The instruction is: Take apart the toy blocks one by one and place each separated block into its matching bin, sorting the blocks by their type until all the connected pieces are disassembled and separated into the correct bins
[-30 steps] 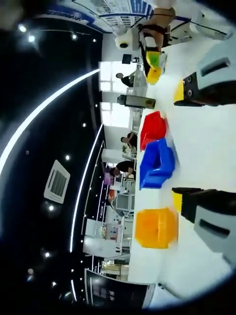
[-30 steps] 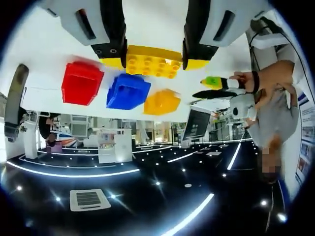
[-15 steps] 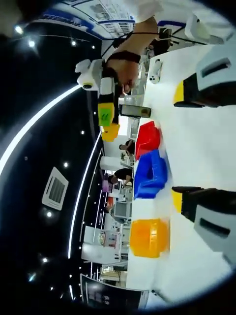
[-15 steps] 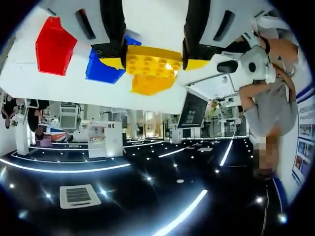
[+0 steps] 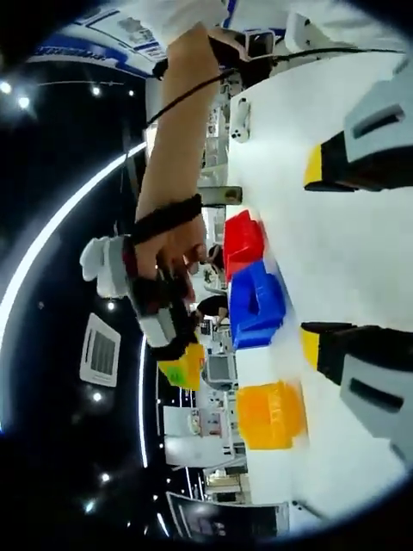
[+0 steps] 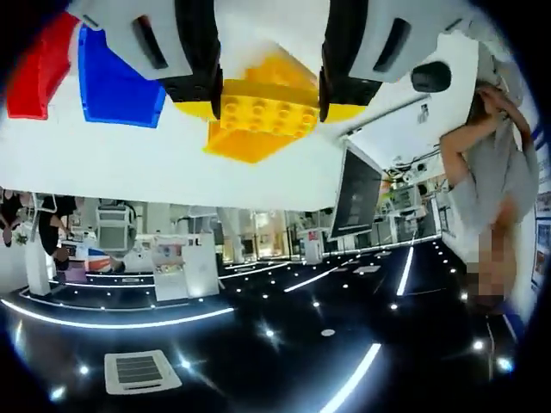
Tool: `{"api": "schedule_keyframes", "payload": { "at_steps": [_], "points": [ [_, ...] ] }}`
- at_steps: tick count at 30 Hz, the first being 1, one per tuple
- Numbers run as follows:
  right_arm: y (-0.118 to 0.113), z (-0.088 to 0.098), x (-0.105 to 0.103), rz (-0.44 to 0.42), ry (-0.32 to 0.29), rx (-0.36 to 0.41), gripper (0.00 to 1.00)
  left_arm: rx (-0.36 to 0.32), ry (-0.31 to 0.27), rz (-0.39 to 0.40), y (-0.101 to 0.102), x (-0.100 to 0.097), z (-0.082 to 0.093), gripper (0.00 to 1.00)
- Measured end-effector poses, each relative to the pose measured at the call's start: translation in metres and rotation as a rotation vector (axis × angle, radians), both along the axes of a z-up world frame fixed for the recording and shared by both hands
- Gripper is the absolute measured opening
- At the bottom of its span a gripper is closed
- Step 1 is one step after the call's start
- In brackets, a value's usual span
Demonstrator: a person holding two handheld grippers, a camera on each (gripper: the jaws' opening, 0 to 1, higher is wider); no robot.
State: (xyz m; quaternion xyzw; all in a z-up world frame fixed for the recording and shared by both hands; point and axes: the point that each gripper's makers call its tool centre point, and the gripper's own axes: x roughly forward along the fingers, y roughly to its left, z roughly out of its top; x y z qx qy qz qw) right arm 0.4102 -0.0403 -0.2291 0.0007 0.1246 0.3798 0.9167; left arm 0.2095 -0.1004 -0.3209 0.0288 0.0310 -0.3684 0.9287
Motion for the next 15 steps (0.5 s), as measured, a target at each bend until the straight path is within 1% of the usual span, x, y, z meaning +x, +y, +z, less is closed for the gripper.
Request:
{"api": "schedule_keyframes", "payload": {
  "at_steps": [2,5,7,9,12,14,15],
  "points": [
    [0.008,-0.009,0.016,-0.027,0.011,-0.014,0.46,-0.003,-0.001,0.001,0.001,0.0,0.001,0.61],
    [0.019,-0.017,0.04,-0.065,0.031,-0.004,0.46,0.011,-0.003,-0.002,-0.001,-0.001,-0.001,0.6],
    [0.027,-0.022,0.048,-0.065,0.033,-0.015,0.46,0.022,-0.01,-0.004,-0.001,-0.003,-0.002,0.6],
    [0.033,-0.027,0.055,-0.065,0.026,-0.043,0.46,0.024,-0.014,-0.003,-0.001,-0.003,-0.001,0.59],
    [0.046,-0.028,0.056,-0.044,0.013,-0.058,0.46,0.012,-0.017,0.003,0.002,-0.001,0.001,0.58],
    [0.056,-0.025,0.051,-0.016,-0.011,-0.072,0.46,0.003,-0.018,0.003,0.004,0.0,0.002,0.58],
    [0.063,-0.022,0.047,0.015,-0.041,-0.085,0.46,0.001,-0.019,0.004,0.004,0.0,0.002,0.58]
  ]
}}
